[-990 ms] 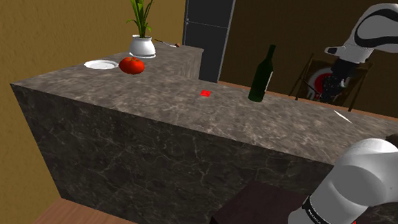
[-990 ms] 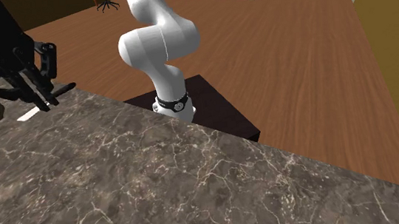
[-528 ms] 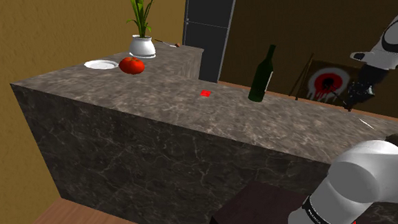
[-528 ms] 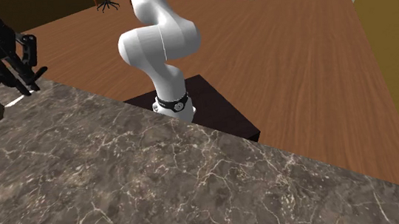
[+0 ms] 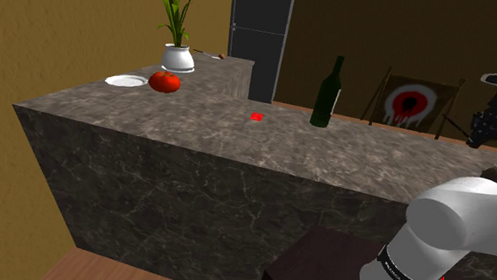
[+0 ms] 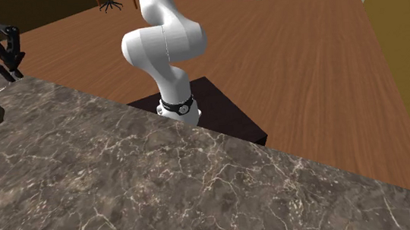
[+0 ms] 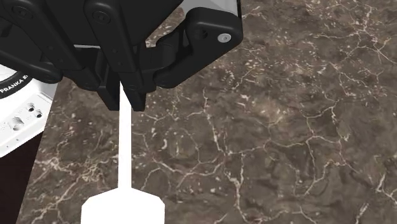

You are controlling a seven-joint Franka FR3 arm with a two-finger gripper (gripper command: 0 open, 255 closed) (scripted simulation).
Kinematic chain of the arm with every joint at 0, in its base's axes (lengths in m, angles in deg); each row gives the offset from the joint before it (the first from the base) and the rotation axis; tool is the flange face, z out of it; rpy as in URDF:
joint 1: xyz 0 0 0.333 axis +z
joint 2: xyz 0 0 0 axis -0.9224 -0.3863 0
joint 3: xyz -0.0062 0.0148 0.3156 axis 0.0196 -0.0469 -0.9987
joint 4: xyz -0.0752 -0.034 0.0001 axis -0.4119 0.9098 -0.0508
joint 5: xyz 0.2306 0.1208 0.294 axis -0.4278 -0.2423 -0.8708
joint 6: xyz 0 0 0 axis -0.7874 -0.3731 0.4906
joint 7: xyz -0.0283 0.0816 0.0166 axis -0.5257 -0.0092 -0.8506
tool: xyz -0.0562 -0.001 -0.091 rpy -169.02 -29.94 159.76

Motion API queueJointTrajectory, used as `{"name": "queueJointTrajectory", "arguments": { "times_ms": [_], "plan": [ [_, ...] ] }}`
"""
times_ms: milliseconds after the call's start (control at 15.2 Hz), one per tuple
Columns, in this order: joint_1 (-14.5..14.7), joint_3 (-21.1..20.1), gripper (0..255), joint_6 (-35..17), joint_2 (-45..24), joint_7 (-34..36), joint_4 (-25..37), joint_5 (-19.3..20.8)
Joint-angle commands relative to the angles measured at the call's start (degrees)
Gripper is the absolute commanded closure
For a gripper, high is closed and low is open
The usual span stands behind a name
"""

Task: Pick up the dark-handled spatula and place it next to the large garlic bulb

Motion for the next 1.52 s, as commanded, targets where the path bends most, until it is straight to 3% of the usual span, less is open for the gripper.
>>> {"name": "queueJointTrajectory", "arguments": {
  "times_ms": [0,396,726,1122,1452],
  "plan": [
    [-0.86,1.64,255,1.28,0.55,-3.05,1.85,1.64],
    [-1.52,7.21,255,3.70,0.80,-11.50,8.49,6.19],
    [-0.41,12.26,255,5.27,0.24,-18.57,15.60,9.67],
    [3.15,18.89,255,6.95,-0.87,-27.11,26.19,13.44],
    [8.22,24.97,255,8.50,-1.72,-34.44,37.08,16.39]
  ]
}}
